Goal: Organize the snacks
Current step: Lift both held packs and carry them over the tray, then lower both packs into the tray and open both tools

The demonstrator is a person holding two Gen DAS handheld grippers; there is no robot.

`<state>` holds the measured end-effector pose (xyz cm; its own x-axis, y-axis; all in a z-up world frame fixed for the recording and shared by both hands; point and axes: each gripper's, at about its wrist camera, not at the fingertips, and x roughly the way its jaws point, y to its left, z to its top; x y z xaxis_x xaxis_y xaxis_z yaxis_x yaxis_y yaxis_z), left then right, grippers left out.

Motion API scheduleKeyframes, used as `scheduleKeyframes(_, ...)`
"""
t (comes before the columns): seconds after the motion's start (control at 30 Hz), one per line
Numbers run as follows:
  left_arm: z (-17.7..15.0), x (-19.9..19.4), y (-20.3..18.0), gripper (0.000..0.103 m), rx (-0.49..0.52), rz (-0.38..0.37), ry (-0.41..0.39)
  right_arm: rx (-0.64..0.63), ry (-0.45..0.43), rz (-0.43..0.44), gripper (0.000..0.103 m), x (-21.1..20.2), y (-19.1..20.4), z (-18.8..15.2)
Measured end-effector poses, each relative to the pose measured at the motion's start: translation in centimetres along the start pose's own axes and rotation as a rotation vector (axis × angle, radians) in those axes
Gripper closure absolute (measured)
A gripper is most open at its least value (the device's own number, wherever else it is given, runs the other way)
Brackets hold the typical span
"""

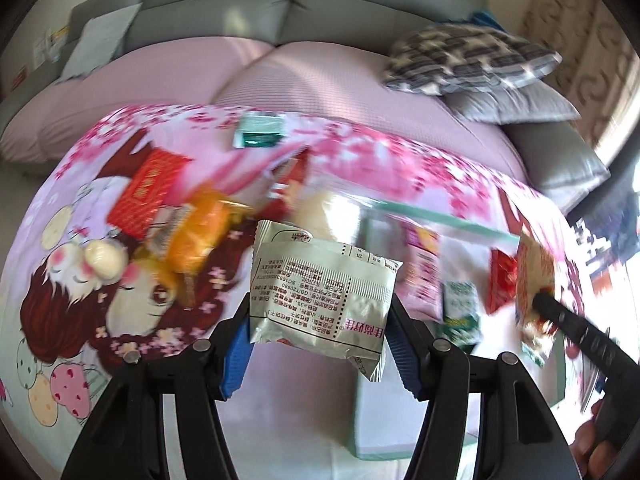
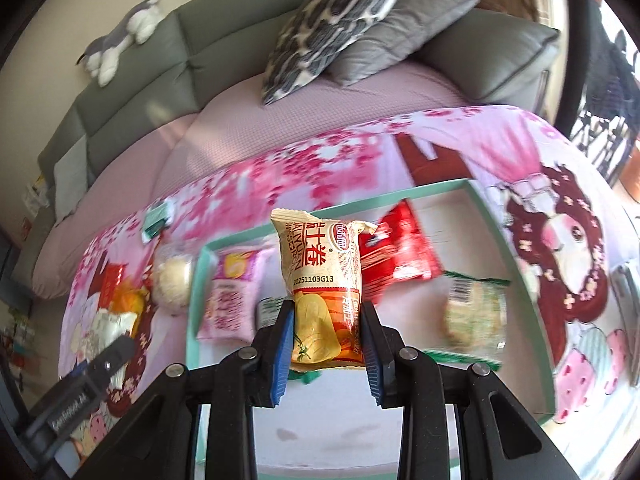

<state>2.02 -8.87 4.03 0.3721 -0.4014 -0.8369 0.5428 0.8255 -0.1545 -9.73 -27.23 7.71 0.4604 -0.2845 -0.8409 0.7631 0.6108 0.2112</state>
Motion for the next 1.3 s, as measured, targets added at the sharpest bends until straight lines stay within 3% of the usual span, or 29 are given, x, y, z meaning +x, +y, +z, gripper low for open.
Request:
scheduleKeyframes(0.2,-1.1,0.2,-3.6,0.04,0.106,-0.021,0.017,0.046,-0.045,-0.067,0.07,-1.6,-2.6,0.8)
scheduleKeyframes(0.4,-2.0,0.5,-6.0,0.04,0.179,-0.037,0.035,0.066,-0.063,-0.081,0.07,-2.9,-3.9,1.1)
scheduleKeyframes(1.3,-3.5,3.2,-7.0,0.04,0.218,-0.012,0.122,-0.076,0.15,-0.061,0.069,2.6,-0.9,-1.5)
